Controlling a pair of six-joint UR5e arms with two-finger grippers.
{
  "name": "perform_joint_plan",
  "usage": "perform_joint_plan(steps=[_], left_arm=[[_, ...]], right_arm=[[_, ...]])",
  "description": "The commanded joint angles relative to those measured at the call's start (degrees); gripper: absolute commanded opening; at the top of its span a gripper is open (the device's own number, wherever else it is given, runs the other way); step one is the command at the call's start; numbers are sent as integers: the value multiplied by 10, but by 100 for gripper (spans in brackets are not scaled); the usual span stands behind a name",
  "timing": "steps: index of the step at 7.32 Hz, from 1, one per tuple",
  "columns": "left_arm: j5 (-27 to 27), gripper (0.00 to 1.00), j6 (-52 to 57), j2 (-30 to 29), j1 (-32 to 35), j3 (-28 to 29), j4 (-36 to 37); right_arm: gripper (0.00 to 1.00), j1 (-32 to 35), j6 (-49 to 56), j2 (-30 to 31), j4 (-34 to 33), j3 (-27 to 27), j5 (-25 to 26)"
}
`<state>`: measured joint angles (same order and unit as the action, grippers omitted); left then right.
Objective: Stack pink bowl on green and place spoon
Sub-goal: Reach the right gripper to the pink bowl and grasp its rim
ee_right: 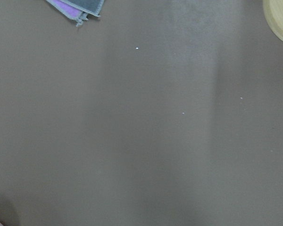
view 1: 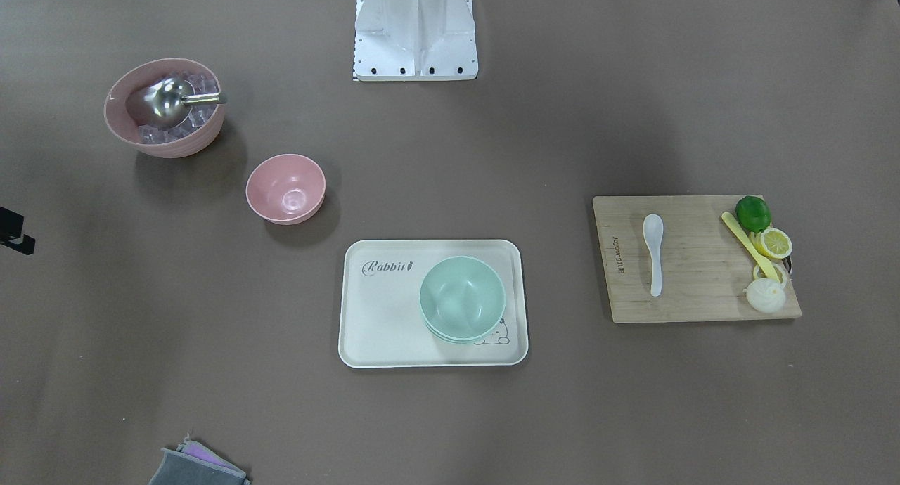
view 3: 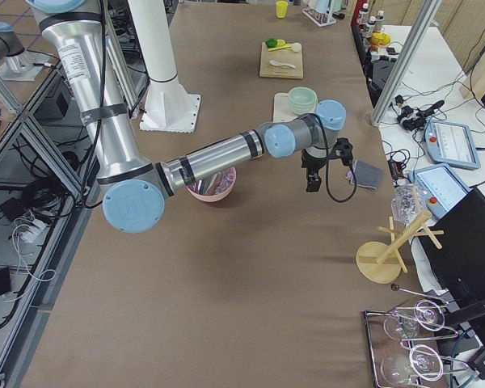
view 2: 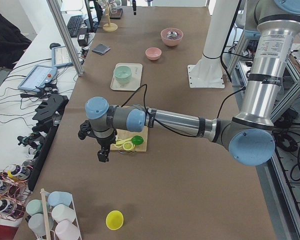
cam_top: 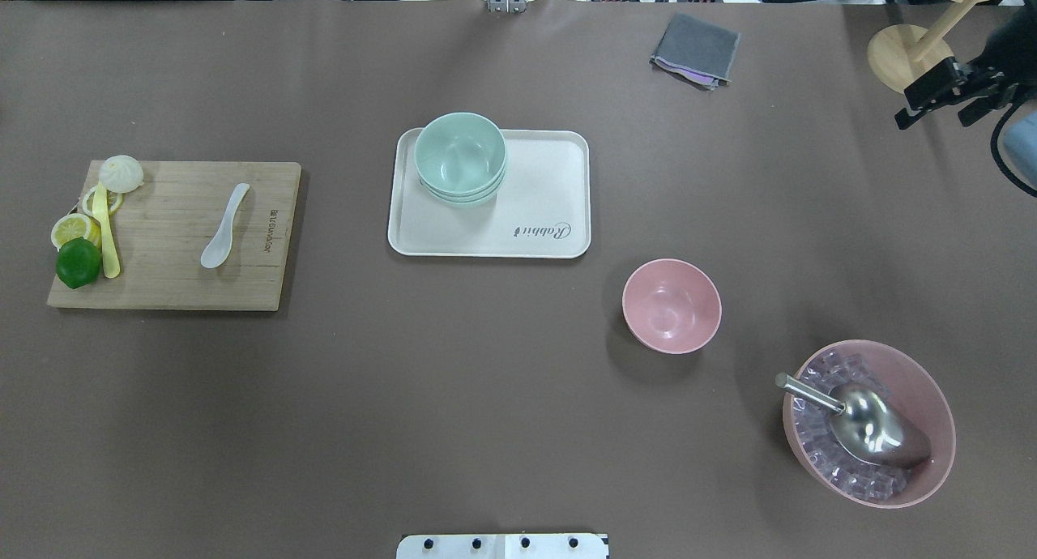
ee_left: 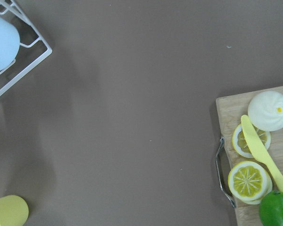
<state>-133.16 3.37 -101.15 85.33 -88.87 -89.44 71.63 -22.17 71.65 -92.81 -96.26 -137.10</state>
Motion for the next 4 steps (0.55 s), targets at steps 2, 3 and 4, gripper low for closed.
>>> perform_joint_plan(steps=[2,3,4], left_arm=[[-1,98,-1,-11,-30,3,-12],[0,98,-1,-30,-45,6,-12],[2,98,-4,-33,-66,18,-11]], right_arm=[[100,-70,-71,-9,148,28,16],[100,-92,-90,-5,229,38,21],[100,-125,-122,-9,262,40,28]])
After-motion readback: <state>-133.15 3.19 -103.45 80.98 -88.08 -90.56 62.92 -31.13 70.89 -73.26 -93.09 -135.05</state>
